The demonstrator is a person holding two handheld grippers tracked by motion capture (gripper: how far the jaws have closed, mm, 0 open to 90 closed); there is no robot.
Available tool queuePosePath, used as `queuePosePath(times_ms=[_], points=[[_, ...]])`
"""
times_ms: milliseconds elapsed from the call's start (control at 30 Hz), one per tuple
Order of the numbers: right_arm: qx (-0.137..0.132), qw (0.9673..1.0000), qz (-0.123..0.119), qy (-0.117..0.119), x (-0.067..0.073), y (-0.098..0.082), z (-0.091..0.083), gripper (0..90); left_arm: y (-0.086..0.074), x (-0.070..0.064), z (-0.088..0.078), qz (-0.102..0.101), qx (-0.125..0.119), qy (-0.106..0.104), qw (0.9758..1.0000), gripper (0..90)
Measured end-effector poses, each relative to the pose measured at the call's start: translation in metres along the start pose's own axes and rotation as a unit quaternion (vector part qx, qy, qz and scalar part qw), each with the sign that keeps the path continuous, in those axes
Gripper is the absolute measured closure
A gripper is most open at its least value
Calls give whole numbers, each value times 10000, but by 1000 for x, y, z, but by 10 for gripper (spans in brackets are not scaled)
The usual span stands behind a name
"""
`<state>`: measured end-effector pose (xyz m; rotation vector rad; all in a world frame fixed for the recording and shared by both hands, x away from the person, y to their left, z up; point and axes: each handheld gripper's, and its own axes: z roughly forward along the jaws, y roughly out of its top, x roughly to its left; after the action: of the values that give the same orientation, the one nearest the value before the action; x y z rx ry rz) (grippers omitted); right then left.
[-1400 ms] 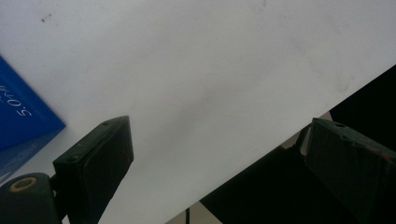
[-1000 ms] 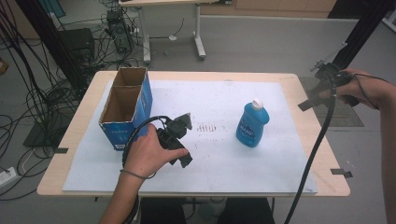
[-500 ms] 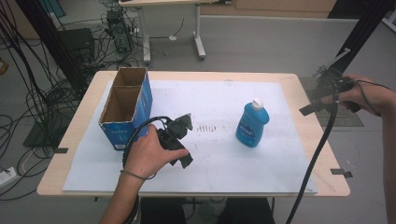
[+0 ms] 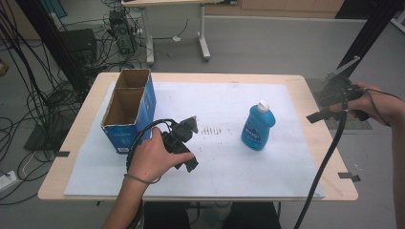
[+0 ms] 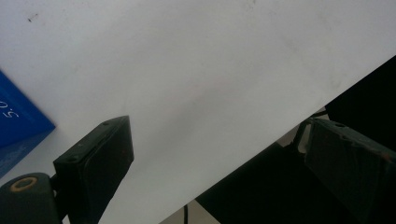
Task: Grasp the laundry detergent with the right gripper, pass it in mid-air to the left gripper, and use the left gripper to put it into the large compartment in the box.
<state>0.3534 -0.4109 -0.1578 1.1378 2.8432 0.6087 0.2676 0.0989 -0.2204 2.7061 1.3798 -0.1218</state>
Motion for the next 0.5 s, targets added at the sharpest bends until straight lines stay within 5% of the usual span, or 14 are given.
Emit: queuePosePath(times_ms=[500], points=[[-41, 10000, 53, 37, -2, -16, 8, 53, 1, 0, 1, -5, 13, -6, 10000, 82]])
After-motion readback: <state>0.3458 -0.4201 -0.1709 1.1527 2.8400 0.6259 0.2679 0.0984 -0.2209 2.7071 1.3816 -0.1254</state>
